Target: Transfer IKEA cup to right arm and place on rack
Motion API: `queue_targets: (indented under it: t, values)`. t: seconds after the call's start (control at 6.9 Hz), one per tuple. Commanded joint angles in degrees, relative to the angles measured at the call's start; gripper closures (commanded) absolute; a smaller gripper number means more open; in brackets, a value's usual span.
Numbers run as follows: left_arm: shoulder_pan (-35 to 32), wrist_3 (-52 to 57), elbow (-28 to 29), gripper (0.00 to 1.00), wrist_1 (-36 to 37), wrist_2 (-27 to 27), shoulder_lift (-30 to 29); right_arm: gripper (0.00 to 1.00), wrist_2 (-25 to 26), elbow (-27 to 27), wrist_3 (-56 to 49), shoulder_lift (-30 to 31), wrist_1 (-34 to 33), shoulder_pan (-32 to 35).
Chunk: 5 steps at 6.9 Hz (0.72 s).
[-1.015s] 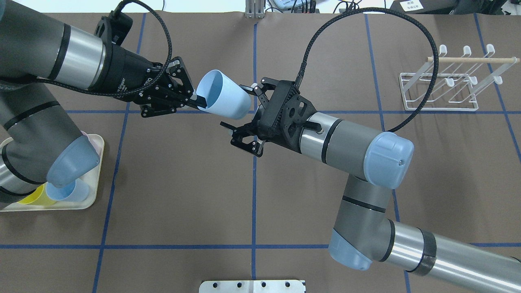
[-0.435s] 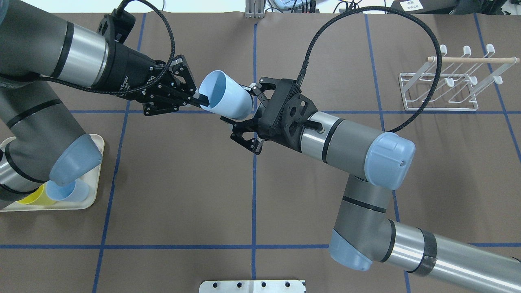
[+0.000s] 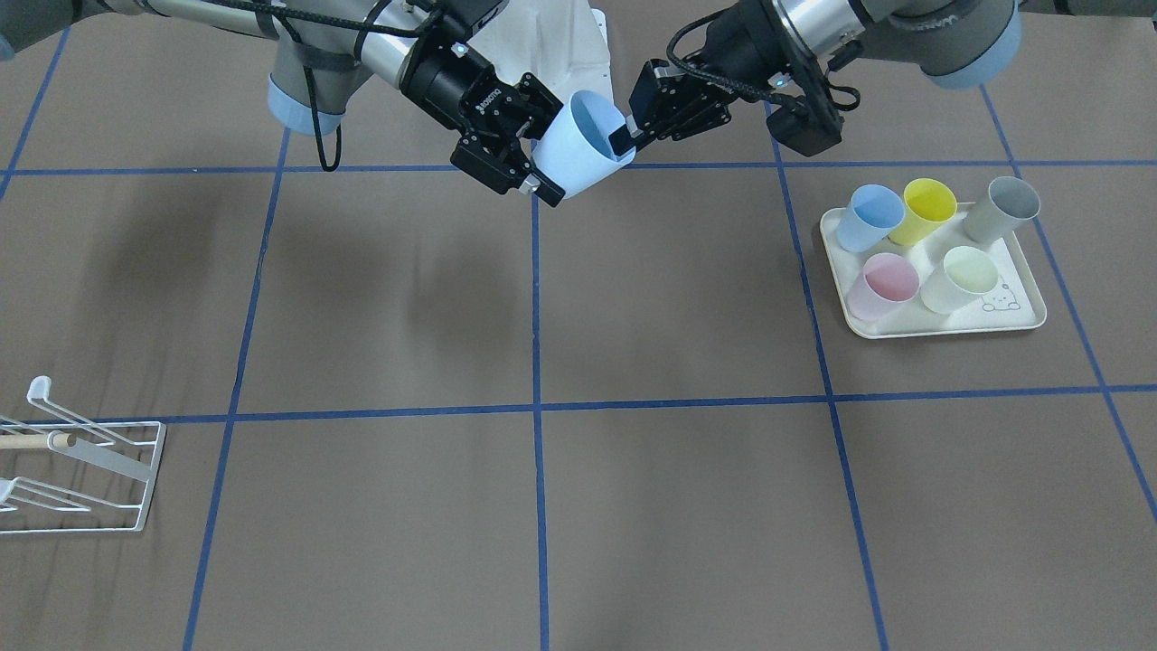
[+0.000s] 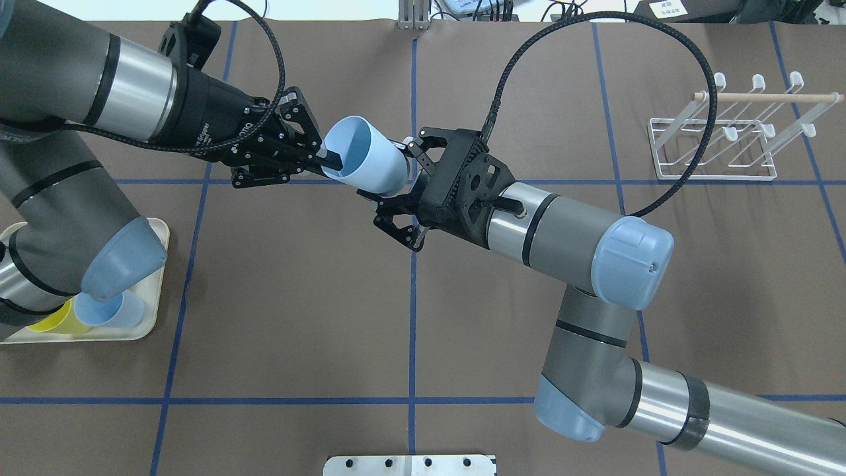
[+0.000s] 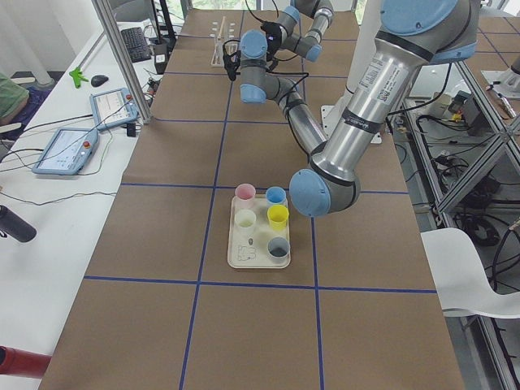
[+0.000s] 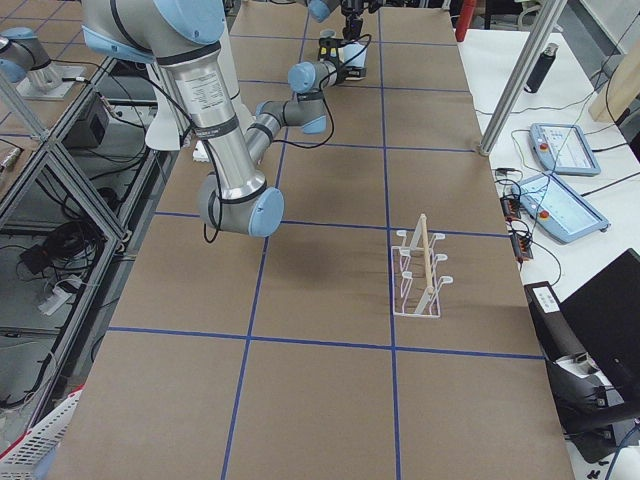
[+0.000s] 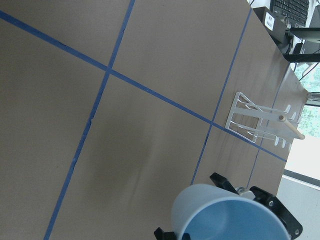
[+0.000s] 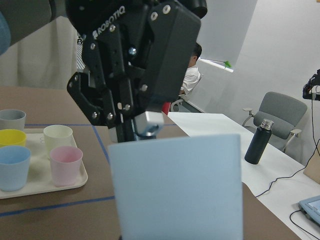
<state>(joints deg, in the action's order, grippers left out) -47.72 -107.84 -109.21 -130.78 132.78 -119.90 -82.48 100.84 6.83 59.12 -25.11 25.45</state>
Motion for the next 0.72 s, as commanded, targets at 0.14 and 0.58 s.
queue_targets:
  t: [0.14,0.58]
  values:
    - [-0.2,3.4,-0.3,0.0,0.1,0.0,0.0,0.56,0.4,-0.1,0.6,0.0,-0.2,-0.1]
    - [-1.9,10.7,-0.1,0.0,0.6,-0.1,4.6,0.65,0.4,1.0,7.7,0.3,-8.7,2.7]
